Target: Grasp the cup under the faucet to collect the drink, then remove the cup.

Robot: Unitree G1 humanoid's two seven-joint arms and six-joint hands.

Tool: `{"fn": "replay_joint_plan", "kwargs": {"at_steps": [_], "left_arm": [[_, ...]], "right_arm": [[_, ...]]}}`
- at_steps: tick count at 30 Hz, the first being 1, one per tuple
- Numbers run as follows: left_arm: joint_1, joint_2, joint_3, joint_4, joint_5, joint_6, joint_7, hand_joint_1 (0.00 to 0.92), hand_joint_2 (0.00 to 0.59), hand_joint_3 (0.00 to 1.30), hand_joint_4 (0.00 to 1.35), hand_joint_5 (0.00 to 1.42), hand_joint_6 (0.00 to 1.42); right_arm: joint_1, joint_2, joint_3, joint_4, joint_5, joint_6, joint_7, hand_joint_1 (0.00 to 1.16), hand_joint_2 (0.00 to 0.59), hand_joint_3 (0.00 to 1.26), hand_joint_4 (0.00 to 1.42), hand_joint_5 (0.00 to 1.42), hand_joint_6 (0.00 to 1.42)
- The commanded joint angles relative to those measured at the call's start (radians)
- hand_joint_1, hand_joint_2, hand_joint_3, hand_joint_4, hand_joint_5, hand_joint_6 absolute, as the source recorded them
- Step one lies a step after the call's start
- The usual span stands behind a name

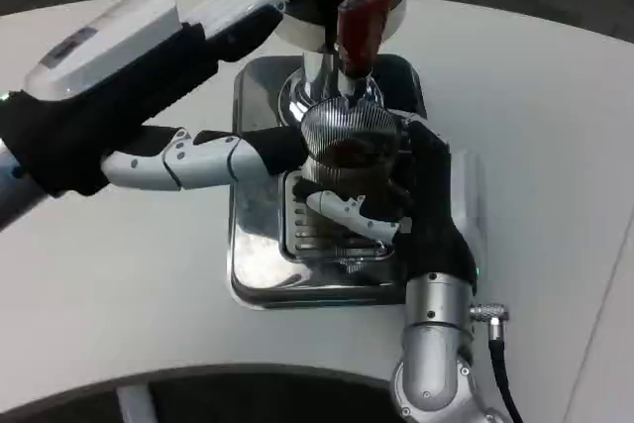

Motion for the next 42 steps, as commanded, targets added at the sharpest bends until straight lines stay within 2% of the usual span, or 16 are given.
{"fn": "replay_joint_plan", "kwargs": {"at_steps": [1, 10, 14, 21, 24, 26, 32, 38, 42], "left_arm": [[0.026, 0.007, 0.008, -0.021, -0.021, 0.006, -0.003, 0.000, 0.178, 0.00, 0.00, 0.00, 0.00], [0.056, 0.003, 0.023, -0.039, -0.031, 0.013, 0.005, 0.000, 0.178, 0.00, 0.00, 0.00, 0.00], [0.064, 0.003, 0.029, -0.046, -0.034, 0.011, 0.010, 0.000, 0.178, 0.00, 0.00, 0.00, 0.00], [0.104, 0.003, 0.082, -0.075, -0.038, 0.017, 0.036, 0.000, 0.178, 0.00, 0.00, 0.00, 0.00], [0.159, 0.007, 0.122, -0.087, -0.037, 0.024, 0.045, 0.000, 0.178, 0.00, 0.00, 0.00, 0.00], [0.208, 0.013, 0.159, -0.085, -0.026, 0.033, 0.052, 0.000, 0.177, 0.00, 0.00, 0.00, 0.00], [0.323, 0.021, 0.221, -0.097, 0.004, 0.042, 0.061, 0.000, 0.172, 0.00, 0.00, 0.00, 0.00], [0.423, 0.012, 0.250, -0.140, 0.063, 0.051, 0.087, 0.000, 0.170, 0.00, 0.00, 0.00, 0.00], [0.510, 0.012, 0.261, -0.213, 0.151, 0.079, 0.108, 0.000, 0.169, 0.00, 0.00, 0.00, 0.00]], "right_arm": [[0.041, 0.089, 0.019, -0.049, -0.004, 0.016, -0.010, 1.15, 0.106, 0.67, 0.85, 0.96, 1.32], [0.122, 0.071, 0.070, -0.188, -0.027, 0.050, 0.004, 1.16, 0.106, 0.69, 0.88, 0.97, 1.35], [0.152, 0.071, 0.080, -0.236, -0.044, 0.062, 0.007, 1.16, 0.106, 0.69, 0.88, 0.97, 1.35], [0.208, 0.066, 0.094, -0.327, -0.078, 0.085, 0.020, 1.16, 0.105, 0.70, 0.89, 0.97, 1.37], [0.242, 0.061, 0.099, -0.380, -0.082, 0.091, 0.037, 1.16, 0.105, 0.70, 0.89, 0.97, 1.37], [0.259, 0.048, 0.099, -0.410, -0.083, 0.096, 0.057, 1.16, 0.106, 0.70, 0.89, 0.97, 1.37], [0.310, 0.015, 0.100, -0.489, -0.088, 0.103, 0.115, 1.16, 0.107, 0.71, 0.90, 0.97, 1.38], [0.411, -0.004, 0.125, -0.575, -0.088, 0.102, 0.171, 1.16, 0.107, 0.71, 0.90, 0.97, 1.38], [0.461, -0.005, 0.136, -0.650, -0.093, 0.110, 0.198, 1.16, 0.107, 0.71, 0.90, 0.97, 1.37]]}}
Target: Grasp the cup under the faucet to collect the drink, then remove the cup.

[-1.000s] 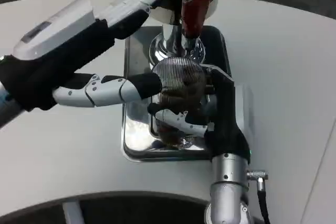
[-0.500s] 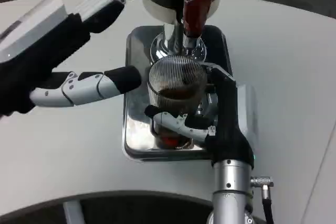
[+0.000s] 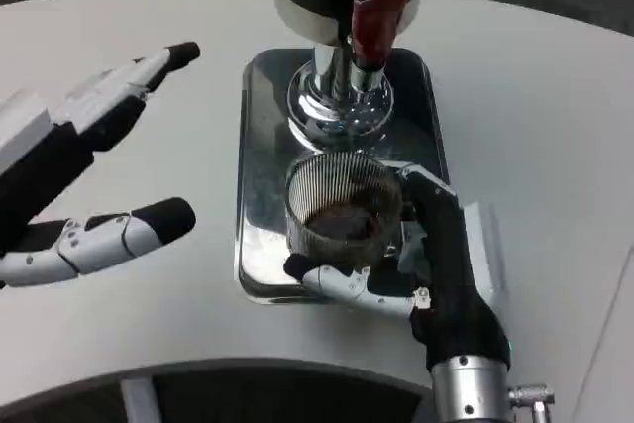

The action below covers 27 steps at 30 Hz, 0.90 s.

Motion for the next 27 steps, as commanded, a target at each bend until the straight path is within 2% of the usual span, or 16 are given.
{"fn": "replay_joint_plan", "kwargs": {"at_steps": [1, 5, 8, 12, 19, 27], "left_arm": [[0.087, 0.004, 0.015, -0.076, 0.092, 0.032, 0.027, 0.000, 0.169, 0.00, 0.00, 0.00, 0.00], [0.140, 0.009, 0.025, -0.135, 0.173, 0.053, 0.035, 0.000, 0.168, 0.00, 0.00, 0.00, 0.00], [0.198, 0.010, 0.057, -0.201, 0.250, 0.074, 0.035, 0.000, 0.168, 0.00, 0.00, 0.00, 0.00], [0.295, -0.014, 0.108, -0.256, 0.299, 0.064, 0.049, 0.000, 0.154, 0.00, 0.00, 0.00, 0.00], [0.418, -0.078, 0.120, -0.348, 0.405, 0.021, 0.103, 0.000, 0.136, 0.00, 0.00, 0.00, 0.00], [0.454, -0.170, 0.081, -0.431, 0.501, 0.013, 0.174, 0.000, 0.125, 0.00, 0.00, 0.00, 0.00]], "right_arm": [[0.052, 0.037, 0.017, -0.111, -0.010, -0.008, 0.023, 1.16, 0.107, 0.71, 0.90, 0.97, 1.37], [0.077, 0.025, 0.020, -0.189, -0.016, 0.000, 0.062, 1.16, 0.112, 0.71, 0.90, 0.97, 1.37], [0.099, 0.015, 0.014, -0.244, -0.012, 0.007, 0.096, 1.16, 0.114, 0.71, 0.90, 0.97, 1.37], [0.129, 0.005, 0.000, -0.340, -0.009, 0.015, 0.150, 1.16, 0.115, 0.71, 0.90, 0.97, 1.37], [0.198, -0.018, -0.010, -0.541, 0.018, 0.078, 0.298, 1.16, 0.117, 0.72, 0.91, 0.96, 1.35], [0.291, -0.048, -0.009, -0.708, 0.059, 0.133, 0.436, 1.16, 0.117, 0.72, 0.91, 0.96, 1.35]]}}
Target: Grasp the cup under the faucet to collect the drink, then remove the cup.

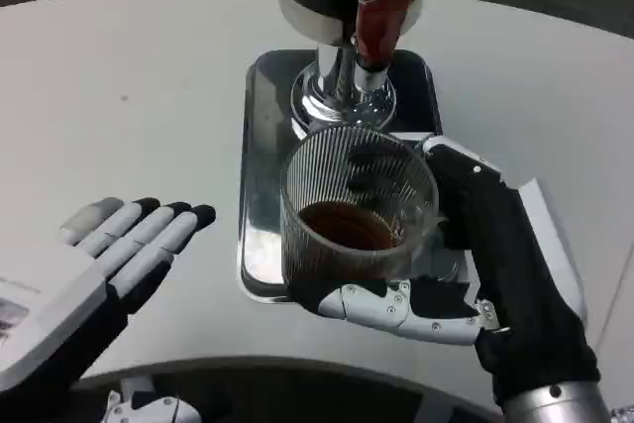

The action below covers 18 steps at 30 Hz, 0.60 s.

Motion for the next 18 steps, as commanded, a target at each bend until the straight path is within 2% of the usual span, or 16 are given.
{"fn": "replay_joint_plan", "kwargs": {"at_steps": [1, 7, 14, 18], "left_arm": [[0.017, -0.051, -0.027, -0.045, 0.047, -0.016, 0.055, 0.000, 0.124, 0.00, 0.00, 0.00, 0.00], [-0.005, -0.078, -0.103, -0.079, 0.107, -0.003, 0.065, 0.000, 0.119, 0.00, 0.00, 0.00, 0.00], [-0.061, -0.071, -0.174, -0.105, 0.166, 0.059, 0.042, 0.000, 0.096, 0.00, 0.00, 0.00, 0.00], [-0.096, -0.068, -0.205, -0.095, 0.188, 0.089, 0.041, 0.000, 0.091, 0.00, 0.00, 0.00, 0.00]], "right_arm": [[0.028, -0.013, -0.006, -0.105, 0.032, 0.006, 0.053, 1.16, 0.117, 0.72, 0.91, 0.96, 1.35], [0.066, -0.042, -0.035, -0.163, 0.057, 0.001, 0.105, 1.16, 0.117, 0.72, 0.91, 0.96, 1.35], [0.106, -0.073, -0.059, -0.206, 0.083, -0.015, 0.138, 1.16, 0.117, 0.72, 0.91, 0.96, 1.35], [0.128, -0.070, -0.066, -0.223, 0.096, -0.008, 0.138, 1.16, 0.117, 0.72, 0.91, 0.96, 1.35]]}}
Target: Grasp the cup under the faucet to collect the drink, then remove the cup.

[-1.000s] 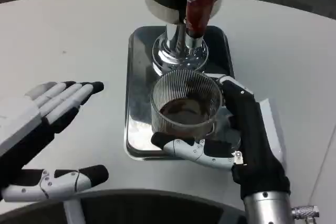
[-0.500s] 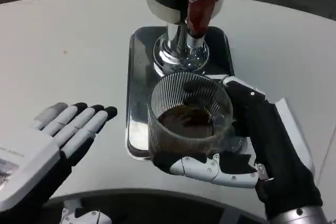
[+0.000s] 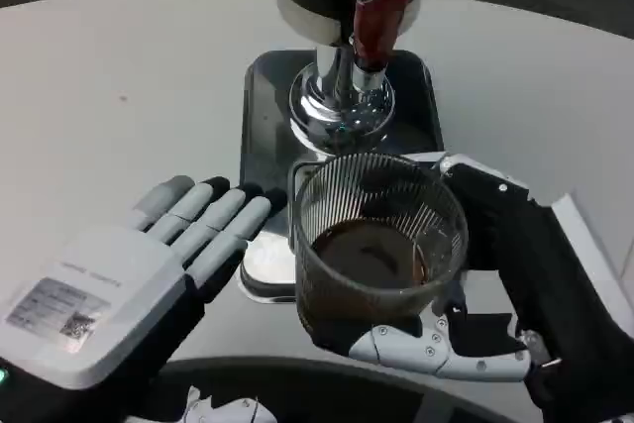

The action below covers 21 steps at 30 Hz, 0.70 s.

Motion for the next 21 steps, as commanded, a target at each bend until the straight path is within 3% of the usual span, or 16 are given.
{"fn": "replay_joint_plan", "kwargs": {"at_steps": [1, 11, 21], "left_arm": [[-0.027, 0.006, -0.040, -0.001, 0.047, 0.032, -0.012, 0.000, 0.090, 0.00, 0.00, 0.00, 0.00], [-0.097, 0.014, -0.134, 0.028, 0.124, 0.090, -0.020, 0.000, 0.085, 0.00, 0.00, 0.00, 0.00], [-0.079, 0.031, -0.138, 0.029, 0.103, 0.097, -0.015, 0.000, 0.082, 0.00, 0.00, 0.00, 0.00]], "right_arm": [[0.023, 0.000, -0.004, -0.051, 0.026, -0.030, 0.002, 1.16, 0.117, 0.72, 0.91, 0.96, 1.35], [0.032, -0.015, 0.022, -0.056, 0.013, -0.055, 0.006, 1.16, 0.117, 0.72, 0.91, 0.96, 1.35], [0.017, -0.032, 0.028, -0.071, 0.016, -0.056, 0.015, 1.16, 0.118, 0.72, 0.92, 0.96, 1.35]]}}
